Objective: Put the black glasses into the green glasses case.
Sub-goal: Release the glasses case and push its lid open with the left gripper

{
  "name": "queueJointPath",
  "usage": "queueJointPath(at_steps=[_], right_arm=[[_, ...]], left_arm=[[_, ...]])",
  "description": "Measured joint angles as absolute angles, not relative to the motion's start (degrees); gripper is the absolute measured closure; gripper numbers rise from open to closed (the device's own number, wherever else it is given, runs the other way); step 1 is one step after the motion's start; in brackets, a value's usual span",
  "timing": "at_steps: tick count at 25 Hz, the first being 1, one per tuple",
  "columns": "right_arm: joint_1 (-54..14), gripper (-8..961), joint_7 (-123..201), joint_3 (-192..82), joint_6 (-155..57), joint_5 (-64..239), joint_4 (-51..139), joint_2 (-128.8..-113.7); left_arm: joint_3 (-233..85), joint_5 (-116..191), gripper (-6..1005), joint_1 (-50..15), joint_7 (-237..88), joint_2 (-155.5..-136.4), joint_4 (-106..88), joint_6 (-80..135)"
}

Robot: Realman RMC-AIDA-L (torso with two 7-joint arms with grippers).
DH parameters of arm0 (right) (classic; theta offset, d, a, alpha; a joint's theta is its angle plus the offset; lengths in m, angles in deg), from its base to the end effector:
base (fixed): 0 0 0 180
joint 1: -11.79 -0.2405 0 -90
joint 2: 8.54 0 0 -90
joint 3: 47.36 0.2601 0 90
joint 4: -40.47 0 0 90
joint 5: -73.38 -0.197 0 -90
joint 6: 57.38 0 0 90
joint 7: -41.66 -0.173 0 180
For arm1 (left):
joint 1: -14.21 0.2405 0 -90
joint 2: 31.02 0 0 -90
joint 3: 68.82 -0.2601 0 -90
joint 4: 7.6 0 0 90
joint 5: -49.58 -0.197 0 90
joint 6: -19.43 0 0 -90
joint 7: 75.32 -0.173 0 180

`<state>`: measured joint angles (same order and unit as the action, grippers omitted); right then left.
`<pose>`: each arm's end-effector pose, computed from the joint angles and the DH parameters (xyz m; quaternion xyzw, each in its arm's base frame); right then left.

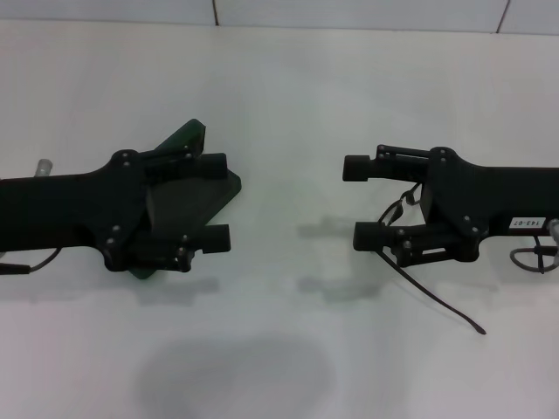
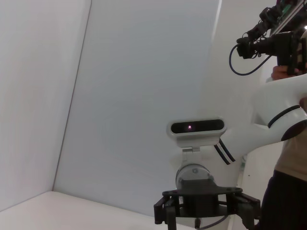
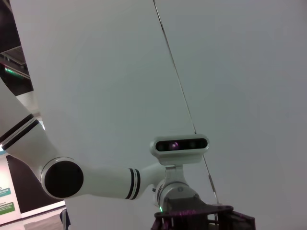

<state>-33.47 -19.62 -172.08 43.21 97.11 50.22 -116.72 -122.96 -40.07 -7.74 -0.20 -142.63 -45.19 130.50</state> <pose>0.1519 0.3098 -0.0348 0.9086 -0.0915 -0.3999 0.0780 -0.2273 0.2661 0.0292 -0.9182 -0.1179 -0.3778 0.0190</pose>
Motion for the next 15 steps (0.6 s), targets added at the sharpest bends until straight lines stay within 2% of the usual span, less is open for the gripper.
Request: queueJointPath(at_steps=[15], right_arm=[[-33.19,97,-19.53,-172.02,44.53,97.13,50.22,-116.63]], left_arm=[[-122.96,-39.99,116,-8.13,0.54,-142.96,-45.25,130.61]])
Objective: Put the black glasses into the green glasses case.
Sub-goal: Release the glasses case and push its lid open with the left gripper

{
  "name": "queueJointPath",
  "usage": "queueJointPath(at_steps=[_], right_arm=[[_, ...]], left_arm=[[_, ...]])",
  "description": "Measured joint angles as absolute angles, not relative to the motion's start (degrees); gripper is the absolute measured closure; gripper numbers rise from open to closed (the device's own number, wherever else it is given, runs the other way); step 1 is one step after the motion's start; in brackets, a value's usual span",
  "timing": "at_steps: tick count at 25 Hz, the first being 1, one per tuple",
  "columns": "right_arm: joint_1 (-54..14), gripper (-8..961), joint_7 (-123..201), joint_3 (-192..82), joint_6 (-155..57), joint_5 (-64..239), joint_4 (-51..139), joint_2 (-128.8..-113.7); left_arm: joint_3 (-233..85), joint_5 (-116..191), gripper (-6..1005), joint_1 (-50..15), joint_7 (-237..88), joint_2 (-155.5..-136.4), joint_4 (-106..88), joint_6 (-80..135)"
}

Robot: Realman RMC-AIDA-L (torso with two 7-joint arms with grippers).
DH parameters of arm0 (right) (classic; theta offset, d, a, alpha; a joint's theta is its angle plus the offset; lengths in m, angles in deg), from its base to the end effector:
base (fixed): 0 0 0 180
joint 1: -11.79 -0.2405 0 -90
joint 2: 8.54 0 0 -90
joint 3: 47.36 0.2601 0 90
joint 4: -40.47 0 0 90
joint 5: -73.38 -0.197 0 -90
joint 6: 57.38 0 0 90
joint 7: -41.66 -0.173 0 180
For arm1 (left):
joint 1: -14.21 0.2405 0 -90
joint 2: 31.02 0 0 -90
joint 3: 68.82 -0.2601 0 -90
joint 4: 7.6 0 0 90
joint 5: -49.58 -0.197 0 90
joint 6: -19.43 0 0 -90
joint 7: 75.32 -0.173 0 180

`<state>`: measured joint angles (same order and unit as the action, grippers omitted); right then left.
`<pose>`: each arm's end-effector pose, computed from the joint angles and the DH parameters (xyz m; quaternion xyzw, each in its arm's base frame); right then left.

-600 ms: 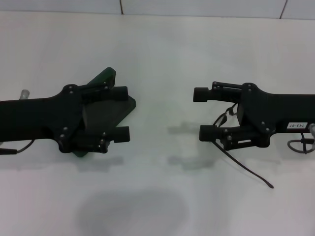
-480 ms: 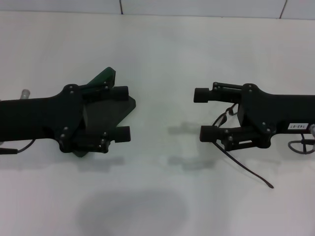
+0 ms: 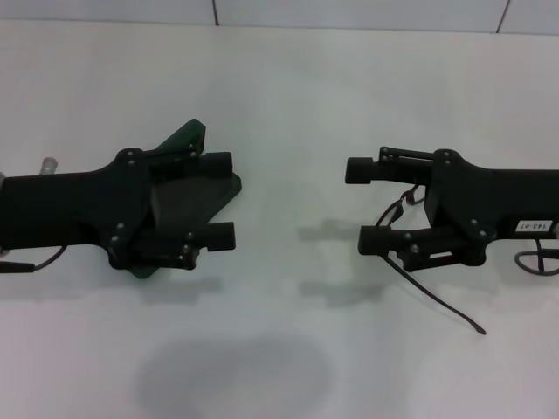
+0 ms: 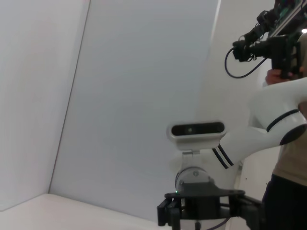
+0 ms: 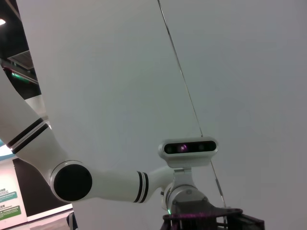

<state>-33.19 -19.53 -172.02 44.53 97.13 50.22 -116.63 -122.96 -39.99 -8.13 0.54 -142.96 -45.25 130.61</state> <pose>0.1521 0.3065 -0.0321 0.9056 -0.0892 -0.4059 0.0846 -0.2240 0.2670 0.0277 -0.9167 -0.1202 -0.3810 0.0135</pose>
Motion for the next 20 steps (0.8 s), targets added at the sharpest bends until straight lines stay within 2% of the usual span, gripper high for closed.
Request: queueJointPath(at_steps=[4,10,12,15,17,20], right_arm=[[-32.31,97,-18.77,-170.42,43.29,97.15,49.59,-115.94],[-30.18,97,-18.67,-168.47,42.3,97.05,49.46,-114.06],[-28.89,97,-18.6,-167.52,42.26,96.99,49.54,-114.12],[-27.27,97,-18.02,-166.3,41.89,97.05,49.52,-114.47],[-26.57,97,-17.54,-166.18,41.61,96.92,49.49,-114.59],[-26.44,97,-17.05,-166.18,41.14,96.85,49.73,-114.7]], left_arm=[[-122.61,-38.13,116,-8.31,5.16,-143.49,-49.91,130.32],[-117.9,-49.21,117,-10.22,34.3,-144.31,-82.55,122.0],[-118.28,-58.52,118,-10.48,42.11,-145.46,-93.48,120.29],[-120.69,-74.02,119,-11.35,48.3,-148.99,-102.79,119.11],[-123.29,-82.71,119,-12.36,52.55,-150.52,-104.21,118.37],[-129.32,-89.88,120,-13.07,60.72,-150.54,-101.4,115.54]])
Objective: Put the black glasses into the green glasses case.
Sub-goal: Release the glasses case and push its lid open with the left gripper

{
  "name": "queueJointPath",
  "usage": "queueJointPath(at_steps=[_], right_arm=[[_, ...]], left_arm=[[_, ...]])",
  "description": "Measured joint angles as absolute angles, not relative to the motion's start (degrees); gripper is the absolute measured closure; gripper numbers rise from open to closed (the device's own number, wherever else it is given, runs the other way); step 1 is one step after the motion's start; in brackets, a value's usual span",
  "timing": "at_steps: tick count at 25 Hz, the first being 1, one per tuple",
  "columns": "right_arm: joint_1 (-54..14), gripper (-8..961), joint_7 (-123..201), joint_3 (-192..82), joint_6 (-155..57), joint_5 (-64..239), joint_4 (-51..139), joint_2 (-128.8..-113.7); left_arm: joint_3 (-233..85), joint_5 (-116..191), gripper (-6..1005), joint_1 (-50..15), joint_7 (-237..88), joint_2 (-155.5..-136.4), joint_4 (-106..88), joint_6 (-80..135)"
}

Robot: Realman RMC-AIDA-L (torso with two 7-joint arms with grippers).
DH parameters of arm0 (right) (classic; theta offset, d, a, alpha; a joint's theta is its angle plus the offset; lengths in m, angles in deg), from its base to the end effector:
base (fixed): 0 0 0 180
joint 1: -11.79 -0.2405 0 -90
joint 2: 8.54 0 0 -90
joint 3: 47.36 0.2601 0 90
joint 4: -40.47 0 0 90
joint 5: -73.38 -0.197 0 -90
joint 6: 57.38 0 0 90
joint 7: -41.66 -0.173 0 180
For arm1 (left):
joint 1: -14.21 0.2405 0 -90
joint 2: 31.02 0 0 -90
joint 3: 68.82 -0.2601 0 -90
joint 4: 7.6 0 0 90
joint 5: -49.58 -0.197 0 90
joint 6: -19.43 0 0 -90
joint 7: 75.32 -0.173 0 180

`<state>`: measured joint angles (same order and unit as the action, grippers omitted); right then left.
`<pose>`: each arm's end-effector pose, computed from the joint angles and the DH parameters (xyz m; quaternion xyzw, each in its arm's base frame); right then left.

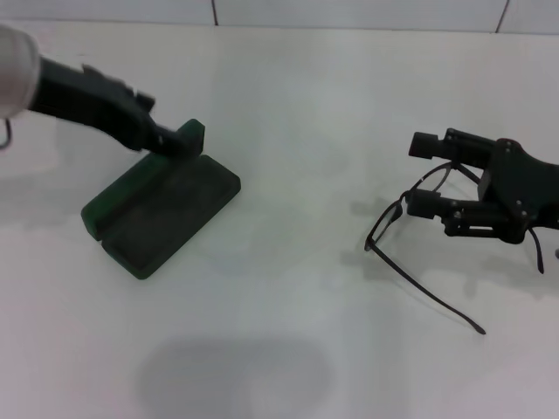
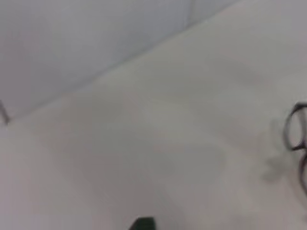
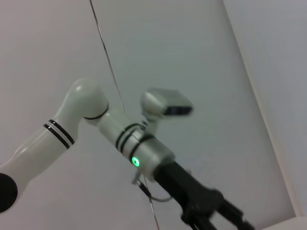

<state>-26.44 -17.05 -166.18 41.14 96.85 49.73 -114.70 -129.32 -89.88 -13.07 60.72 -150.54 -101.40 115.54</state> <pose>0.1939 0.3145 -0.0138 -0.9001 0.1293 0.4156 0.0209 -0.1908 0.3433 0.0493 -0.9240 -0.3009 0.0358 0.2334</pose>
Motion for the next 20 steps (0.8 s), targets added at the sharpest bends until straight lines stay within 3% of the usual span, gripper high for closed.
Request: queueJointPath(at_steps=[20], right_arm=[[-25.87,98,-14.77,-165.94,38.86,96.73,49.43,-114.92]], left_arm=[[-132.63,-104.26,158,-20.28,64.39,-150.6,-83.99,107.55]])
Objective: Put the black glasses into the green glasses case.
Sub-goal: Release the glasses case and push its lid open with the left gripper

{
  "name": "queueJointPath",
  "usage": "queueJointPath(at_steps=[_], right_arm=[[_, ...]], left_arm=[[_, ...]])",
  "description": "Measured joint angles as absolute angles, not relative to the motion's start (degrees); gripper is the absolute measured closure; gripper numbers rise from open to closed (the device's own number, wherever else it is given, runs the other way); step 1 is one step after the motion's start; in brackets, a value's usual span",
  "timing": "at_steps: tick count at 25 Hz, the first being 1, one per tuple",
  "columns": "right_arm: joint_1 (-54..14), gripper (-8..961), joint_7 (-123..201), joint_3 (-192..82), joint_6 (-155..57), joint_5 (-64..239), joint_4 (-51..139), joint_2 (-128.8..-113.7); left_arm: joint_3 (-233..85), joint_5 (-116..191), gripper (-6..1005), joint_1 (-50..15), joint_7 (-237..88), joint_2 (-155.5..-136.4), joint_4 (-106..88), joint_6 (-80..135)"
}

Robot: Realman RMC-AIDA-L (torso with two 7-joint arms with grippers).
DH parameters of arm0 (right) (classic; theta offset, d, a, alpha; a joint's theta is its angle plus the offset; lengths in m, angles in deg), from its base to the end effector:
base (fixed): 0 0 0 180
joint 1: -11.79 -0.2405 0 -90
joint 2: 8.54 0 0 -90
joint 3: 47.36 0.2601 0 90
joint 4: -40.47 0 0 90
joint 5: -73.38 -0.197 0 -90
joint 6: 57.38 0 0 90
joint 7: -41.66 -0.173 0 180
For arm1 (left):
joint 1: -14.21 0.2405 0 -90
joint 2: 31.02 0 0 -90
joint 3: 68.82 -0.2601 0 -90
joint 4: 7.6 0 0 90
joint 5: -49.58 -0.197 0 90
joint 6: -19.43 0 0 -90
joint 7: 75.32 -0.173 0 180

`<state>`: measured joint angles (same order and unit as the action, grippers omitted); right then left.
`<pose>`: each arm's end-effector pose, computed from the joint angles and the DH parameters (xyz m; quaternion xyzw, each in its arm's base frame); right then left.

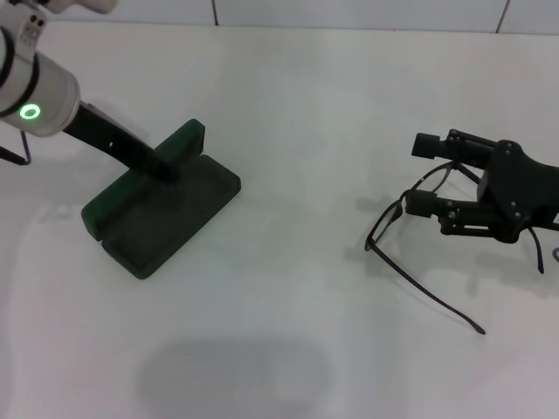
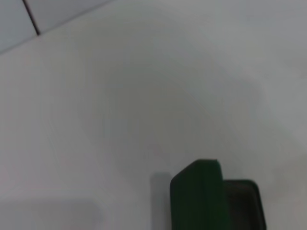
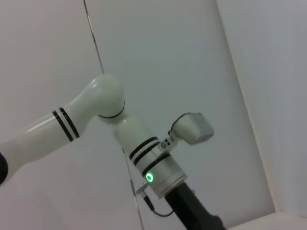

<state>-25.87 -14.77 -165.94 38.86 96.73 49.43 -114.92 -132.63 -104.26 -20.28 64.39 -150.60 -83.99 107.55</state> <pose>0.2009 0.3177 -0.0173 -0.9045 0.1255 0.4049 0.0472 -0.2291 0.3729 0.0162 -0.8911 -0.3598 0.1379 0.2399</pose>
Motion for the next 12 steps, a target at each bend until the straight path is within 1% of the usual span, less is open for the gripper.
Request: queueJointPath(at_steps=[9,12], right_arm=[[-25.21,99,-14.3,-164.96,38.76,96.63,49.46,-114.97],[-25.21,99,-14.25,-164.9,38.76,96.62,49.43,-114.97]], left_arm=[[-132.77,-105.97,201,-21.29,65.08,-150.58,-82.22,108.1],[-132.82,-106.0,310,-21.34,65.17,-150.58,-82.2,108.11]])
